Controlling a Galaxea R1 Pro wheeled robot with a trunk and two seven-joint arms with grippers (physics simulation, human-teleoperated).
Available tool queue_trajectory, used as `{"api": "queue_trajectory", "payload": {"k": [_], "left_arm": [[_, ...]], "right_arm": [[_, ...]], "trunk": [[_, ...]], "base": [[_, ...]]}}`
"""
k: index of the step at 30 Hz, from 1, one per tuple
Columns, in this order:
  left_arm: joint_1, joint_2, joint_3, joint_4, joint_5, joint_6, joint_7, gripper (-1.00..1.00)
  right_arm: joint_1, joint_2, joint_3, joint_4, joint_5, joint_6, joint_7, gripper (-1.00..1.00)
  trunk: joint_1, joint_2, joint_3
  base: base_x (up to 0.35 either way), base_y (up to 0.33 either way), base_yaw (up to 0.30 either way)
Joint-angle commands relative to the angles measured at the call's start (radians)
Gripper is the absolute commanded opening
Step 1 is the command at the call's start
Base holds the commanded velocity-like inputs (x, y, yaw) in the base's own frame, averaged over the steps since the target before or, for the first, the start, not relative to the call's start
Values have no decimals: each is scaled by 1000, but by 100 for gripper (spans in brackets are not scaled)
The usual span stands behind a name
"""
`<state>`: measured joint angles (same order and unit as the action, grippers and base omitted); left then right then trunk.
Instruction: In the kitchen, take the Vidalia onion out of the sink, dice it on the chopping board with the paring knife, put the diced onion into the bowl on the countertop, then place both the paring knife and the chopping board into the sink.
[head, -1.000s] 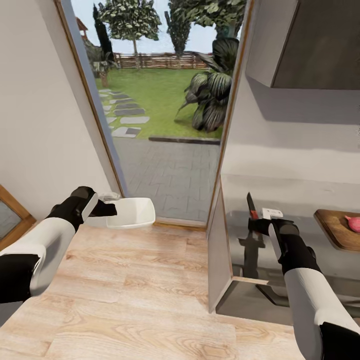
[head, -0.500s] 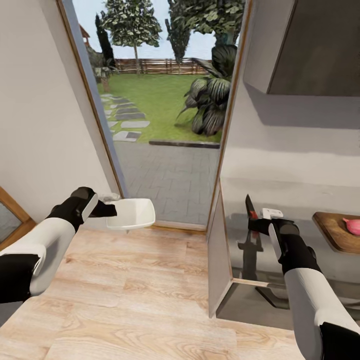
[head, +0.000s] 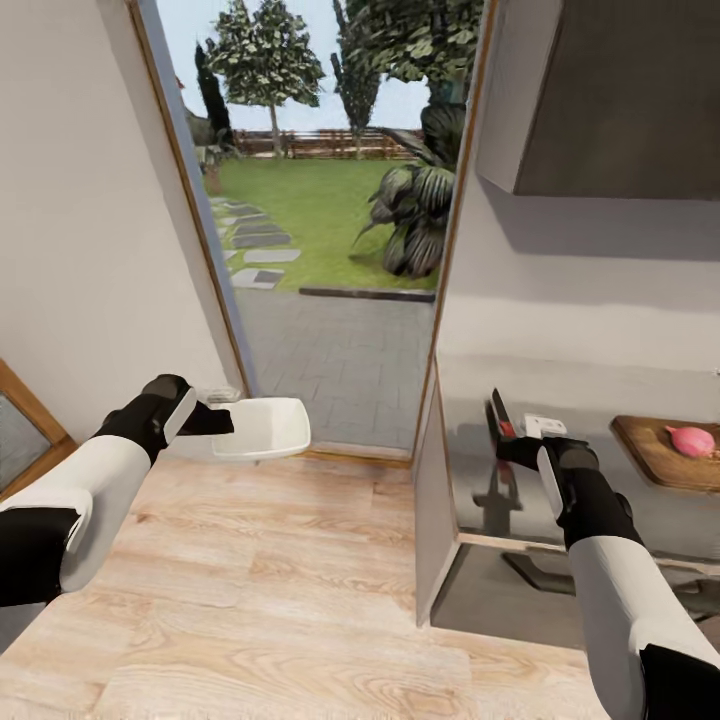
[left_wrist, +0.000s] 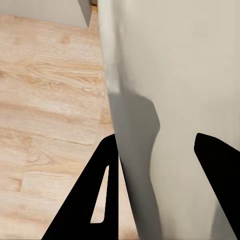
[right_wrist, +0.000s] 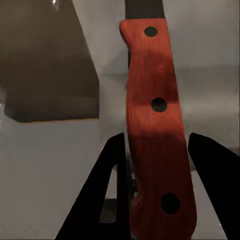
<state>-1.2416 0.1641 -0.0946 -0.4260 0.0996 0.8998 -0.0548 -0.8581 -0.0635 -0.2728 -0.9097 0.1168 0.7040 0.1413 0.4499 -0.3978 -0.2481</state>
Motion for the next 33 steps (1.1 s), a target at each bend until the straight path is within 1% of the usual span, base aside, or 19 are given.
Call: {"api": "queue_trajectory", "payload": {"k": [1, 7, 11, 30, 33], "left_arm": [[-1, 2, -8, -1, 11, 4, 1, -100], [-1, 2, -8, -1, 11, 4, 1, -100], [-1, 2, -8, 0, 11, 4, 0, -100], [-1, 2, -8, 6, 11, 4, 0, -100], [-1, 0, -8, 6, 11, 4, -1, -100]], "right_arm": [[-1, 1, -3, -1, 11, 5, 9, -100], [-1, 1, -3, -1, 11, 5, 9, -100], [-1, 1, -3, -1, 11, 4, 9, -100], [-1, 2, -3, -9, 11, 4, 8, -100], [-1, 1, -1, -51, 13, 6, 7, -100]], "trunk": [[0, -2, 0], [0, -2, 9], [0, -2, 15], [0, -2, 45], [0, -2, 50]], "base": [[-333, 0, 0], [-335, 0, 0], [-199, 0, 0], [-11, 0, 0], [0, 0, 0]]}}
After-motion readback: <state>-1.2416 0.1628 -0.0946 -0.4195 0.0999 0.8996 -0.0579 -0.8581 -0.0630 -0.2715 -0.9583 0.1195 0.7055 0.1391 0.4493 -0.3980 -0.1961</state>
